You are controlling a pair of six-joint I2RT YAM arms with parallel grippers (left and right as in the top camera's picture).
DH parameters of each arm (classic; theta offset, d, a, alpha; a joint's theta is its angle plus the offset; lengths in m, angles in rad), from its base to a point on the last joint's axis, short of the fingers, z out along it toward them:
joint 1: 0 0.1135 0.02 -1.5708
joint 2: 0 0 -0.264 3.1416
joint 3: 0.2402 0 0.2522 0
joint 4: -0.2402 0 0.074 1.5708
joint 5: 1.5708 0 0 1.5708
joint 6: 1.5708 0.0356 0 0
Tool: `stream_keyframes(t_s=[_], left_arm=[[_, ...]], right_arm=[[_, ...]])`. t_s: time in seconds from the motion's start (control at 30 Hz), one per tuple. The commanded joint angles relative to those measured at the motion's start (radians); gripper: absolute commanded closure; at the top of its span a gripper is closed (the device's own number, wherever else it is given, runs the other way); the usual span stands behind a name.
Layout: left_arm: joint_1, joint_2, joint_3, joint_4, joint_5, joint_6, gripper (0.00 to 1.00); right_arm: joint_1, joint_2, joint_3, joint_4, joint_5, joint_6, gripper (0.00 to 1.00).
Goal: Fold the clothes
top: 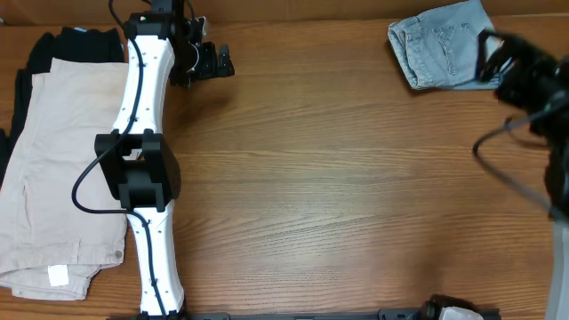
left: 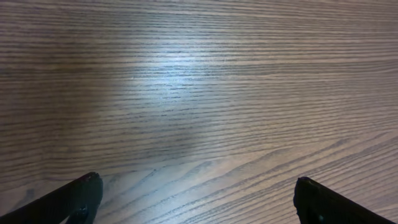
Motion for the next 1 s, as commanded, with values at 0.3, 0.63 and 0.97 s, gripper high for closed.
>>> stream_keyframes(t_s=[0.3,0.63,0.97], left_arm=[[-0.006,0.002,0.013,0.0,-0.006,-0.006,0.0],[-0.006,0.002,0.013,0.001,-0.006,-0.006,0.0],[-0.006,0.002,0.013,0.001,-0.006,-0.006,0.0]], right_arm=[[0.01,-0.127,0.003,-0.293,0.036,-0.035,0.0],[0.101,-0.301,-0.342,-0.007,0.215,-0.261,0.0],[0.17,-0.738,-1.017,0.5,0.215,-0.188,0.0]])
